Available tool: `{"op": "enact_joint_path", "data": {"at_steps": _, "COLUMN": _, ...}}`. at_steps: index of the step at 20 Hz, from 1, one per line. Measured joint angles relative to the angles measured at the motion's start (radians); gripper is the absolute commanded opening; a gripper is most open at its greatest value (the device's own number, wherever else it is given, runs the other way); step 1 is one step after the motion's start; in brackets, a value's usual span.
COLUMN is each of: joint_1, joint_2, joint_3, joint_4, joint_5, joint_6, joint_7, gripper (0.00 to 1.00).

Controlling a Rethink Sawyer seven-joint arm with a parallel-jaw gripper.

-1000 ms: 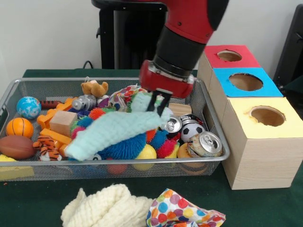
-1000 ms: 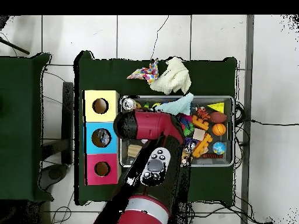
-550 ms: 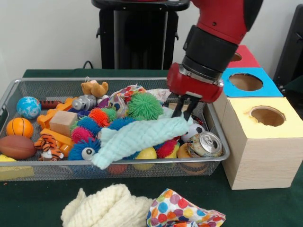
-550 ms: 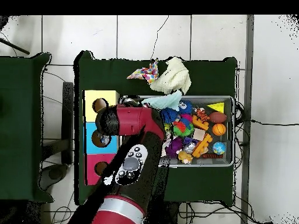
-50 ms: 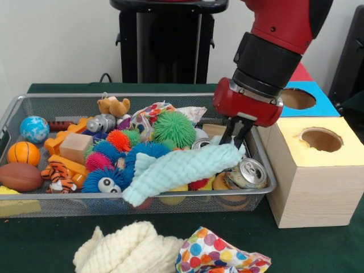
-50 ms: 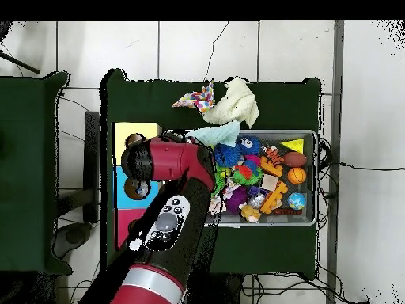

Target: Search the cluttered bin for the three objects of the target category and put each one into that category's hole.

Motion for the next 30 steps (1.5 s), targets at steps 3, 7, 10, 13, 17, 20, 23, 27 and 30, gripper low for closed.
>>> {"op": "enact_joint_path", "data": {"at_steps": 3, "joint_1": -0.004, "joint_2": -0.001, "joint_3": 0.0, "joint_4": 0.013, "joint_5": 0.027, "joint_6": -0.005, "joint_7": 0.003, "gripper": 1.0}}
{"op": "enact_joint_path", "data": {"at_steps": 7, "joint_1": -0.016, "joint_2": -0.003, "joint_3": 0.0, "joint_4": 0.024, "joint_5": 0.036, "joint_6": -0.023, "joint_7": 0.003, "gripper": 1.0}}
{"op": "enact_joint_path", "data": {"at_steps": 10, "joint_1": -0.046, "joint_2": -0.01, "joint_3": 0.006, "joint_4": 0.033, "joint_5": 0.035, "joint_6": -0.063, "joint_7": 0.003, "gripper": 1.0}}
{"op": "enact_joint_path", "data": {"at_steps": 13, "joint_1": -0.092, "joint_2": -0.023, "joint_3": 0.024, "joint_4": 0.05, "joint_5": 0.035, "joint_6": -0.109, "joint_7": 0.003, "gripper": 1.0}}
{"op": "enact_joint_path", "data": {"at_steps": 17, "joint_1": -0.148, "joint_2": -0.038, "joint_3": 0.046, "joint_4": 0.07, "joint_5": 0.035, "joint_6": -0.15, "joint_7": 0.003, "gripper": 1.0}}
{"op": "enact_joint_path", "data": {"at_steps": 20, "joint_1": -0.188, "joint_2": -0.048, "joint_3": 0.065, "joint_4": 0.085, "joint_5": 0.035, "joint_6": -0.17, "joint_7": 0.003, "gripper": 1.0}}
{"op": "enact_joint_path", "data": {"at_steps": 23, "joint_1": -0.225, "joint_2": -0.059, "joint_3": 0.088, "joint_4": 0.1, "joint_5": 0.035, "joint_6": -0.185, "joint_7": 0.003, "gripper": 1.0}}
{"op": "enact_joint_path", "data": {"at_steps": 27, "joint_1": -0.253, "joint_2": -0.068, "joint_3": 0.115, "joint_4": 0.118, "joint_5": 0.035, "joint_6": -0.19, "joint_7": 0.003, "gripper": 1.0}}
{"op": "enact_joint_path", "data": {"at_steps": 30, "joint_1": -0.258, "joint_2": -0.075, "joint_3": 0.131, "joint_4": 0.129, "joint_5": 0.026, "joint_6": -0.191, "joint_7": 0.003, "gripper": 1.0}}
